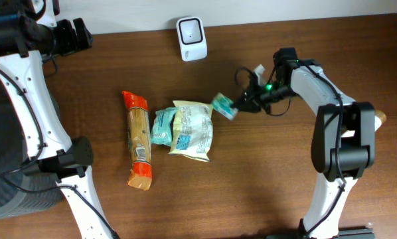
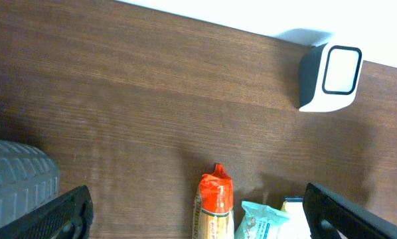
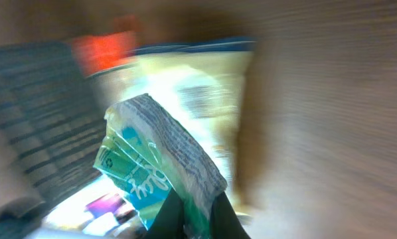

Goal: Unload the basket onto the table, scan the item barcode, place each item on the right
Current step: 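Hold the teal box in front of the scanner with the right gripper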

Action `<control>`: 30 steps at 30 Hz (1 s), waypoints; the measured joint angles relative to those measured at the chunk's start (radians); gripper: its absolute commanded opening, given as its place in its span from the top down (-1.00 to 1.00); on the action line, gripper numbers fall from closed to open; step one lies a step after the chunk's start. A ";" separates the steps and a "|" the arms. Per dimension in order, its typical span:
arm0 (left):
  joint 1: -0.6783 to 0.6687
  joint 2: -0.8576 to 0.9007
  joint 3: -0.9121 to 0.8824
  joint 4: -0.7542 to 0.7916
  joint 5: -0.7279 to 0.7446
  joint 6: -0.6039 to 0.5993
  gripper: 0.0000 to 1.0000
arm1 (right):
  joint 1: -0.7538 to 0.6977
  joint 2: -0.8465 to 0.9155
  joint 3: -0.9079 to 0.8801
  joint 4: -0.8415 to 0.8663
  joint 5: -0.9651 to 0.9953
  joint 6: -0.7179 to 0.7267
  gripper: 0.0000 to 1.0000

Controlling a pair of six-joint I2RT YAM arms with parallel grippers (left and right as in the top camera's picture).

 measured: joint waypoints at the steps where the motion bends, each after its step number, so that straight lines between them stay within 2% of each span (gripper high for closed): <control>1: 0.000 0.000 0.000 0.001 0.000 0.000 -0.98 | -0.001 0.000 0.001 0.018 -0.128 0.006 0.92; 3: 0.000 0.000 0.000 0.000 0.000 0.000 -0.98 | -0.001 0.000 0.018 0.048 -0.358 0.115 0.92; 4: 0.000 0.000 0.000 0.000 0.000 0.000 -0.98 | -0.001 0.000 0.029 0.055 -0.404 0.164 0.92; 7: 0.000 0.000 0.000 0.000 0.000 0.000 -0.98 | -0.001 0.000 0.052 0.065 -0.466 0.488 0.92; 9: 0.000 0.000 0.000 0.000 0.000 0.000 -0.98 | -0.001 0.000 0.071 0.068 -0.481 0.617 0.92; 15: 0.000 0.000 0.000 0.000 0.000 0.000 -0.98 | -0.001 0.000 0.119 0.093 -0.489 0.708 0.92; 17: 0.000 0.000 0.000 0.002 0.000 0.000 -0.98 | -0.001 0.001 0.124 0.220 -0.388 0.615 0.92; 20: 0.000 0.000 0.000 0.000 0.000 0.000 -0.98 | 0.012 0.001 0.125 0.232 -0.110 0.413 0.92; 23: 0.000 0.000 0.000 0.000 0.000 0.000 -0.98 | 0.059 0.003 0.174 0.101 0.087 0.236 0.92; 25: 0.000 0.000 0.000 0.000 0.000 0.000 -0.98 | 0.113 0.011 0.326 -0.090 0.300 0.111 0.92; 26: 0.000 0.000 0.000 -0.001 0.000 0.000 -0.99 | 0.137 0.017 0.438 -0.128 0.396 0.063 0.92; 28: 0.000 0.000 0.000 0.000 0.000 0.000 -0.98 | 0.177 0.016 0.617 -0.142 0.569 0.013 0.92; 30: 0.000 0.000 0.000 0.000 0.000 0.000 -0.98 | 0.219 0.010 0.719 -0.055 0.764 -0.016 0.92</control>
